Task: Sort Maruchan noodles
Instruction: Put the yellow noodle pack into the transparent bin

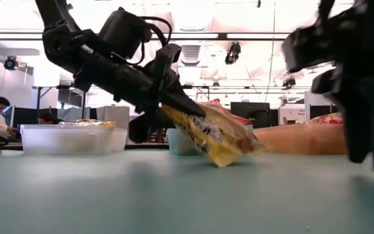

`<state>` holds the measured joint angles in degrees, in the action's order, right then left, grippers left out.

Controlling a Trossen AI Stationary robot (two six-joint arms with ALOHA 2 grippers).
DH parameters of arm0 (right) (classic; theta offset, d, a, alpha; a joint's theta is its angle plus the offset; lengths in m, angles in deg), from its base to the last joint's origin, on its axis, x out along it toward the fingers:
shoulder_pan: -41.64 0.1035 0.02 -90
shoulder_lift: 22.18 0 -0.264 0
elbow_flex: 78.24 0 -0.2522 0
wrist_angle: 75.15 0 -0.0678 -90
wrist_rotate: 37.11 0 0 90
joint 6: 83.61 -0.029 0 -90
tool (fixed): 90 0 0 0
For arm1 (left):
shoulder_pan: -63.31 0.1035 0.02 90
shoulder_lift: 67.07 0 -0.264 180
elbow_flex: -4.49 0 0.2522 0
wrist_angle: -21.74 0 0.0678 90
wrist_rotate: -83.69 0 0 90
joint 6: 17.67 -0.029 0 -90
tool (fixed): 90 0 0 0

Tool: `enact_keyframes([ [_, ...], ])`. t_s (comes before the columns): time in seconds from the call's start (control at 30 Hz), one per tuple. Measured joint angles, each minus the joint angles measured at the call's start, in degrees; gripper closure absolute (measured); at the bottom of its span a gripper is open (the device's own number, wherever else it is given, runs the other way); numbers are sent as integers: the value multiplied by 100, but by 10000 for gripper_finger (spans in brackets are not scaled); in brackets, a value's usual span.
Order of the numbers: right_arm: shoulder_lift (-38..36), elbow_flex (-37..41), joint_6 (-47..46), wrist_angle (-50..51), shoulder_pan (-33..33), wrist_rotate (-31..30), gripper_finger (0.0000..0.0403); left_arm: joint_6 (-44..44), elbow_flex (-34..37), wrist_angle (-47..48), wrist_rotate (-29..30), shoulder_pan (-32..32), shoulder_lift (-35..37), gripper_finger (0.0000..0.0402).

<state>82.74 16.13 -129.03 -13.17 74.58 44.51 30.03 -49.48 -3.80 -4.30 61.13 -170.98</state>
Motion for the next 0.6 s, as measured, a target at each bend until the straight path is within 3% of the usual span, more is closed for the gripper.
enact_keyframes([
  [0.3, -91, 30, -48, 25, 166, -614, 227, -831, 99, 371, -151, 487, 1234, 285],
  [0.6, -91, 67, 351, 59, -159, -666, 227, -1590, 399, 3000, 251, 1179, 3772, 295],
])
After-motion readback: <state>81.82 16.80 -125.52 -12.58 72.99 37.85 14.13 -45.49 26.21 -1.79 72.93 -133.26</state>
